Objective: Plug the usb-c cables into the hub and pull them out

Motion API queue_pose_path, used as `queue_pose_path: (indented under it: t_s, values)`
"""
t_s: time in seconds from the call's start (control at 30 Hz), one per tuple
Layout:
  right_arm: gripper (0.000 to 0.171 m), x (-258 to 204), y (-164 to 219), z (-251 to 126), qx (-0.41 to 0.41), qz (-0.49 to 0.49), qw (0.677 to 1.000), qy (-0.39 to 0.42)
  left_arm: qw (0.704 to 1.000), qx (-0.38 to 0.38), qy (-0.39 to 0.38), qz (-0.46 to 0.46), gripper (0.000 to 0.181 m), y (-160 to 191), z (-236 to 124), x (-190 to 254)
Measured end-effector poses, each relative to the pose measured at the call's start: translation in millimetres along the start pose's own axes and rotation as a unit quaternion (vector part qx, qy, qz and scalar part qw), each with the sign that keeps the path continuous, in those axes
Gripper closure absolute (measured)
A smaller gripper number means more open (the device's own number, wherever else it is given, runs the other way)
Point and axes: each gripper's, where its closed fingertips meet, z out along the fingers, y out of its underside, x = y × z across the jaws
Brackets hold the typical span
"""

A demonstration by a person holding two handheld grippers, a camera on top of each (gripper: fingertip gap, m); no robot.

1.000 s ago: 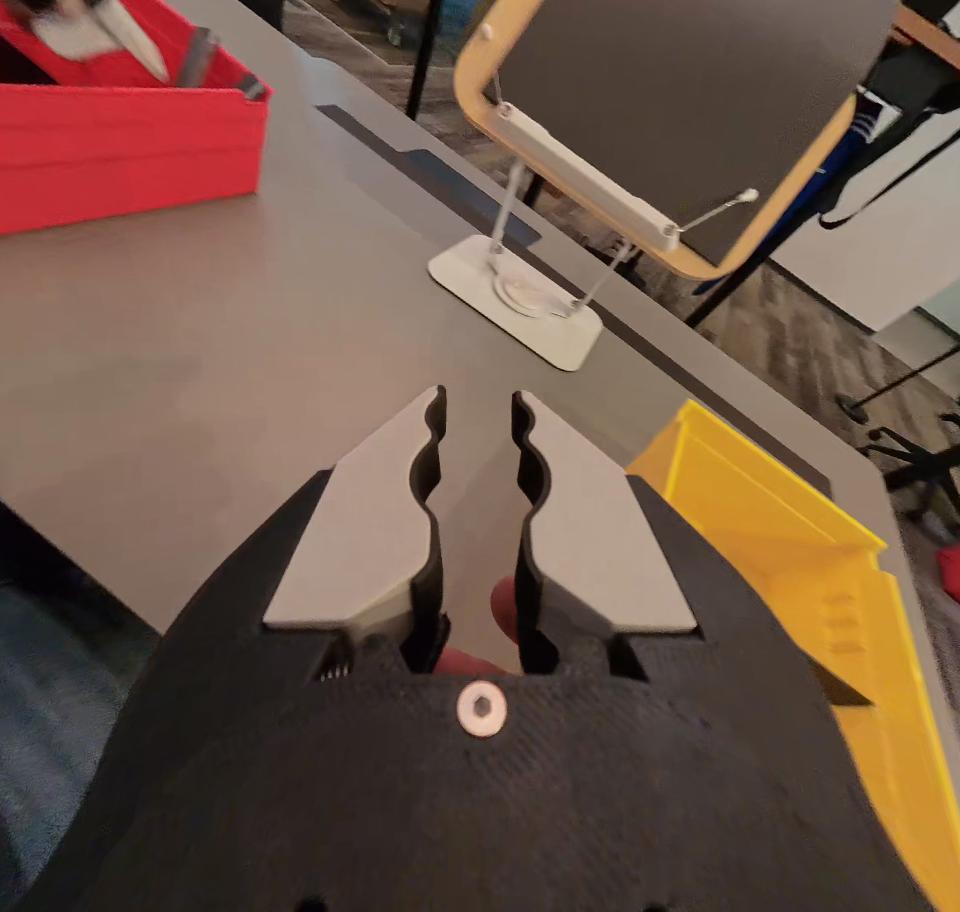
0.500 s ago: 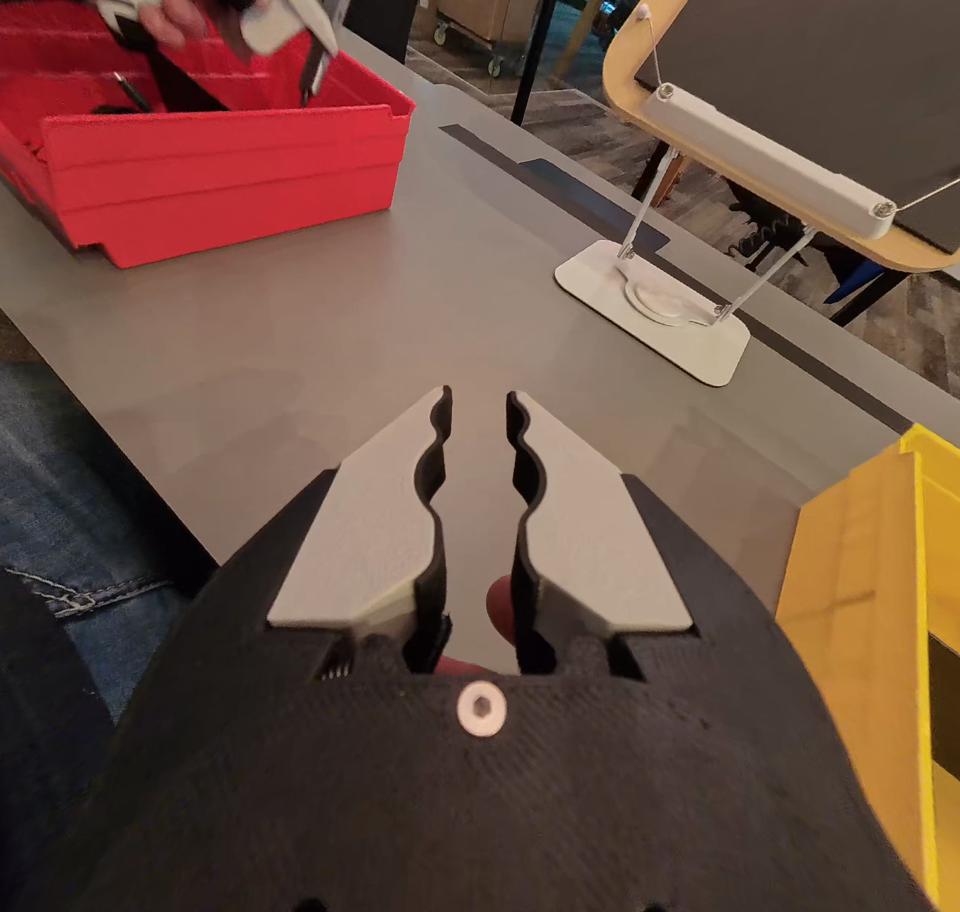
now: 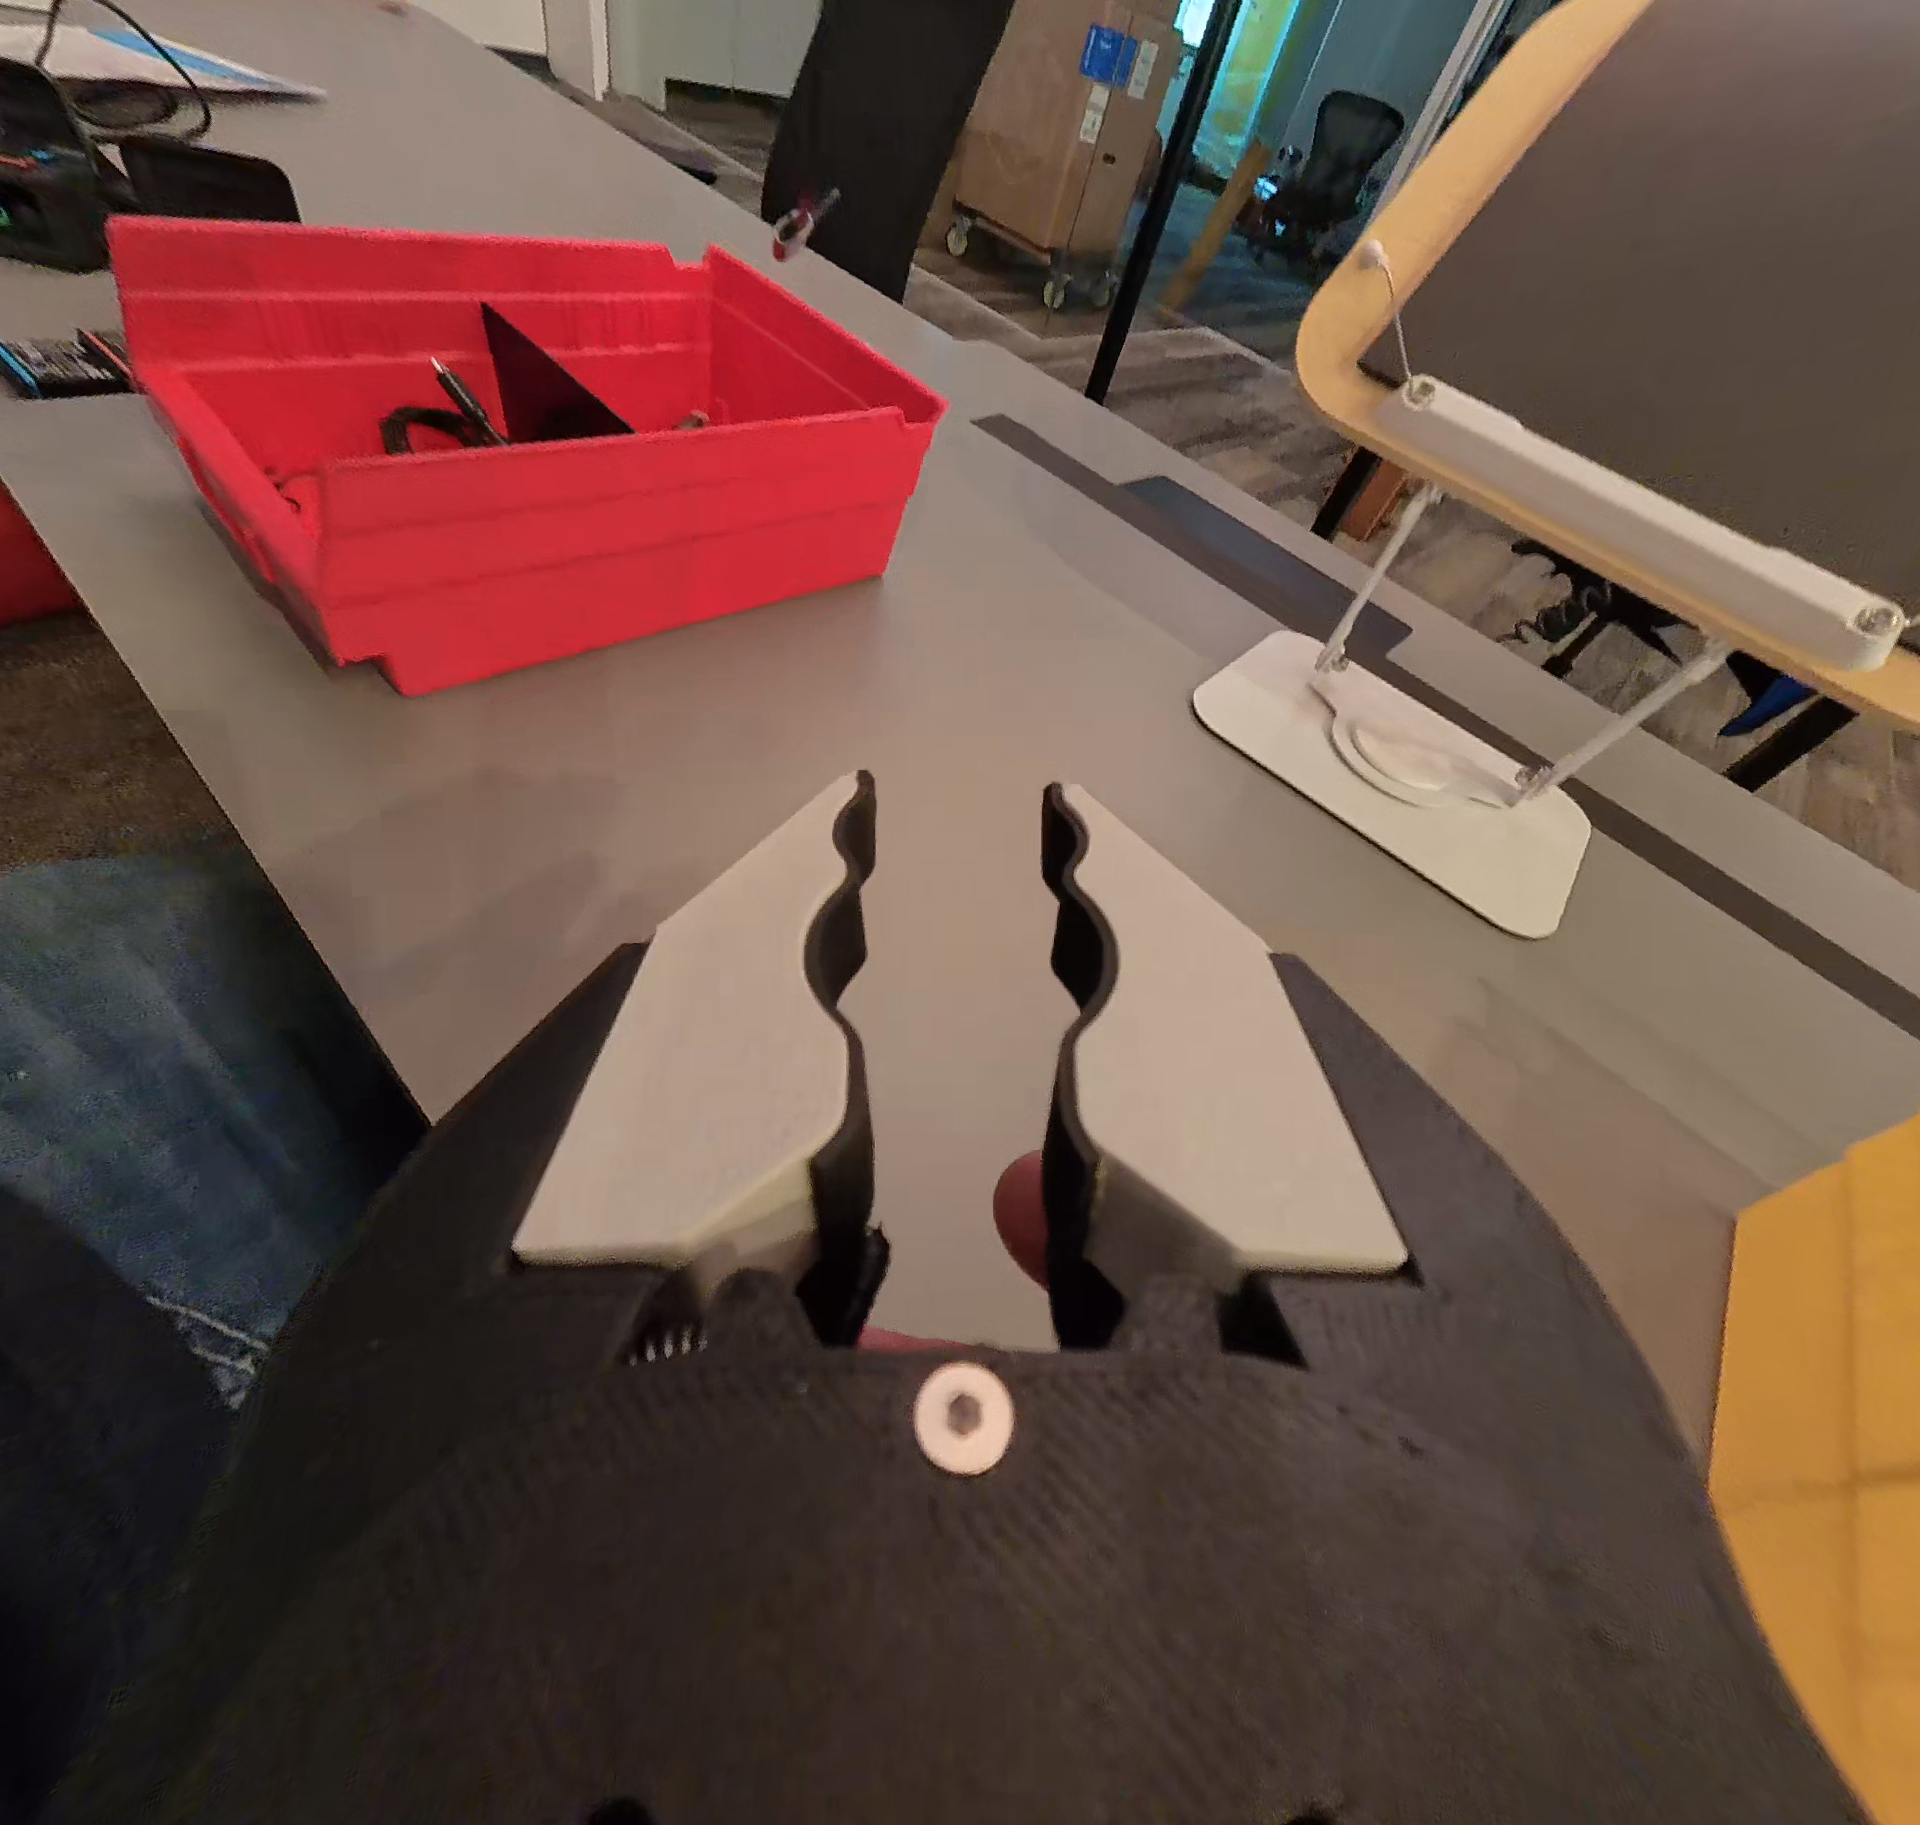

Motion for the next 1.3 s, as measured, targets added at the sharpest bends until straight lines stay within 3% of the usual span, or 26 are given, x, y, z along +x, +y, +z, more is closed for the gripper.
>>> queue_pose_path:
  t_s: [0.13, 0.4, 0.5, 0.57, 0.6, 0.73, 0.87, 1.0, 1.13, 1.3]
  values:
    - [0.138, -7.8, -14.0, 6.1, 0.016, -0.012, 1.000, -0.004, 0.998, 0.003, 0.060, 0.014, 0.158, -9.0, 12.4, 61.1]
    - [0.123, 1.0, -4.1, 19.8, 0.013, 0.053, 0.998, -0.009, 0.984, -0.035, 0.174, -0.008, 0.158, 42.5, 60.5, 183.7]
    - [0.133, 9.1, 6.4, 28.3, 0.006, 0.087, 0.996, -0.002, 0.976, -0.036, 0.213, -0.020, 0.158, 55.1, 69.1, 219.6]
    - [0.161, 17.4, 13.1, 30.2, 0.006, 0.103, 0.995, 0.009, 0.970, -0.043, 0.239, -0.027, 0.158, 63.4, 72.0, 236.4]
    - [0.162, 19.9, 15.5, 29.9, 0.009, 0.107, 0.994, 0.009, 0.968, -0.038, 0.245, -0.031, 0.158, 65.2, 72.9, 240.6]
    - [0.168, 31.1, 28.7, 26.8, -0.009, 0.102, 0.995, 0.013, 0.964, -0.026, 0.259, -0.058, 0.157, 73.5, 75.3, 239.6]
    - [0.170, 64.9, 50.6, 23.5, -0.089, -0.022, 0.991, 0.096, 0.981, -0.043, 0.187, -0.015, 0.141, 96.2, 77.1, 211.1]
    - [0.170, 88.8, 70.3, 29.2, -0.174, -0.155, 0.962, 0.145, 0.985, -0.063, 0.159, 0.030, 0.139, 111.8, 57.4, 194.7]
    - [0.170, 75.8, 85.9, 48.2, -0.222, -0.221, 0.942, 0.118, 0.991, -0.059, 0.109, 0.059, 0.140, 112.0, 27.7, 160.3]
    - [0.169, 27.5, 121.5, 70.6, -0.279, -0.267, 0.922, 0.032, 0.995, -0.057, 0.010, 0.075, 0.144, 110.1, -12.8, 84.3]
